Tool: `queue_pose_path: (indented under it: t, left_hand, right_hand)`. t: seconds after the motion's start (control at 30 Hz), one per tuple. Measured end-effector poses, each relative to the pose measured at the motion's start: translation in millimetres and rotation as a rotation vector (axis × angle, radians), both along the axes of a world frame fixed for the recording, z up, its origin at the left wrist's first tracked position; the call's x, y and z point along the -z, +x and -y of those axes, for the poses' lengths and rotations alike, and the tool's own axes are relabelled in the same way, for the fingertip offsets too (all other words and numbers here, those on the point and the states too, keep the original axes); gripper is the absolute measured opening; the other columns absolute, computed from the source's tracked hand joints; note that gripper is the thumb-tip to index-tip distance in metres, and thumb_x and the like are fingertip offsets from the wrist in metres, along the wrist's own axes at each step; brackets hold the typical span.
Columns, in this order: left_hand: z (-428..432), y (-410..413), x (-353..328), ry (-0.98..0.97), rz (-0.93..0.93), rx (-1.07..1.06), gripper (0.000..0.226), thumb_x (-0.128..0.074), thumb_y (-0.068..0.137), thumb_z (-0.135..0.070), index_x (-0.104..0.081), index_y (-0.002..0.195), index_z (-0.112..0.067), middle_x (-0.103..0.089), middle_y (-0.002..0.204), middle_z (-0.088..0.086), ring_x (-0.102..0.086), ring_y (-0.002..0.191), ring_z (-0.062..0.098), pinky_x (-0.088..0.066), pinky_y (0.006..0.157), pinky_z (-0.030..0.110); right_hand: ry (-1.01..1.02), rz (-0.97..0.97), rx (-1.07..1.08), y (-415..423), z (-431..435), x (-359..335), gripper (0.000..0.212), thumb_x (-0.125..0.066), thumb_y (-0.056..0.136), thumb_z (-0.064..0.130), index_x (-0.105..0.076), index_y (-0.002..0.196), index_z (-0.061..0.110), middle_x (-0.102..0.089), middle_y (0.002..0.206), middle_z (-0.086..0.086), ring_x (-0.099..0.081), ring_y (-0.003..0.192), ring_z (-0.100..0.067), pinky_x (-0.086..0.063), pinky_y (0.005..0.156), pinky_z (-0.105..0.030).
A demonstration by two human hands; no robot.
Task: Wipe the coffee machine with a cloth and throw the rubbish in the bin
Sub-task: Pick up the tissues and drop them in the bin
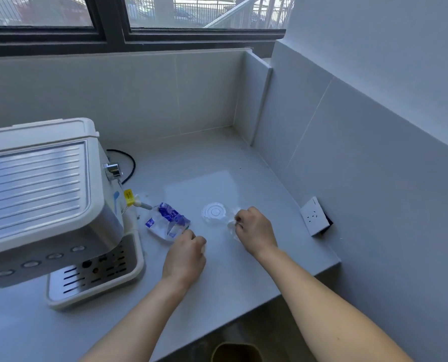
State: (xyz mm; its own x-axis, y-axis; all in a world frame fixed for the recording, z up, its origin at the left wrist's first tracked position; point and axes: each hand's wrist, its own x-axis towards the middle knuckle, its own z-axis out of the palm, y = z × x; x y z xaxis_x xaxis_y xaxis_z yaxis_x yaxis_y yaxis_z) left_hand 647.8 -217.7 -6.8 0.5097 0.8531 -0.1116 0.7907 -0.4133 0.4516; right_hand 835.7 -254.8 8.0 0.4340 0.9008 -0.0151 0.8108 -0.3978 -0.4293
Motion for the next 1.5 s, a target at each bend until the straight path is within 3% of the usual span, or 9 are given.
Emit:
queue_pose_path:
  t: [0.27,0.5,0.73,1.0,1.13,1.3,1.5]
  left_hand:
    - [57,3,-15,0.050,0.027,-0.049,0.032,-0.053,0.085,-0.004,-0.068,0.112,-0.015,-0.056,0.103,0.006,-0.056,0.096,0.029,-0.048,0.078,0.038]
    - [133,1,-12,0.097,0.076,-0.108,0.027,-0.058,0.081,-0.003,-0.070,0.103,-0.013,-0.057,0.098,0.004,-0.058,0.090,0.028,-0.048,0.072,0.036]
    - [198,-1,-14,0.156,0.087,-0.119,0.023,-0.062,0.087,-0.012,-0.071,0.109,-0.013,-0.059,0.103,0.007,-0.059,0.094,0.029,-0.044,0.073,0.032]
    - [248,0,3,0.095,0.115,-0.119,0.025,-0.062,0.089,-0.013,-0.070,0.113,-0.016,-0.058,0.106,0.001,-0.057,0.096,0.024,-0.043,0.077,0.030]
    - [258,-5,22,0.043,0.106,-0.089,0.027,-0.062,0.089,-0.014,-0.070,0.115,-0.017,-0.057,0.102,-0.001,-0.056,0.093,0.021,-0.044,0.075,0.029]
    - [266,-15,51,-0.025,0.049,-0.064,0.027,-0.061,0.090,-0.015,-0.069,0.117,-0.018,-0.053,0.100,-0.003,-0.053,0.088,0.018,-0.040,0.072,0.026]
    - [274,-28,90,-0.114,0.005,-0.105,0.027,-0.062,0.090,-0.015,-0.069,0.116,-0.019,-0.051,0.099,-0.005,-0.051,0.085,0.015,-0.042,0.072,0.026]
  right_hand:
    - [0.062,0.003,-0.043,7,66,-16,0.013,-0.052,0.089,0.013,-0.064,0.090,0.007,-0.053,0.087,-0.007,-0.055,0.076,-0.031,-0.038,0.061,-0.033]
    - [0.106,-0.005,-0.094,13,140,-20,0.015,-0.054,0.091,0.013,-0.067,0.097,0.008,-0.058,0.096,-0.008,-0.058,0.082,-0.029,-0.038,0.066,-0.030]
    - [0.179,-0.018,-0.175,19,204,-21,0.013,-0.058,0.090,0.013,-0.067,0.098,0.008,-0.059,0.096,-0.008,-0.058,0.082,-0.028,-0.041,0.068,-0.030]
    - [0.172,-0.050,-0.158,20,256,-10,0.011,-0.058,0.089,0.016,-0.067,0.093,0.010,-0.058,0.091,-0.005,-0.057,0.079,-0.023,-0.042,0.064,-0.030]
    - [0.154,-0.091,-0.133,7,275,11,0.008,-0.059,0.088,0.015,-0.067,0.087,0.012,-0.056,0.087,-0.002,-0.055,0.075,-0.020,-0.046,0.062,-0.032]
    - [0.054,-0.147,-0.139,-17,291,53,0.007,-0.061,0.088,0.016,-0.068,0.088,0.015,-0.054,0.088,0.002,-0.053,0.074,-0.017,-0.035,0.059,-0.020]
    - [-0.053,-0.165,-0.095,-33,302,99,0.009,-0.059,0.087,0.014,-0.067,0.089,0.013,-0.055,0.090,0.000,-0.056,0.077,-0.020,-0.043,0.064,-0.028]
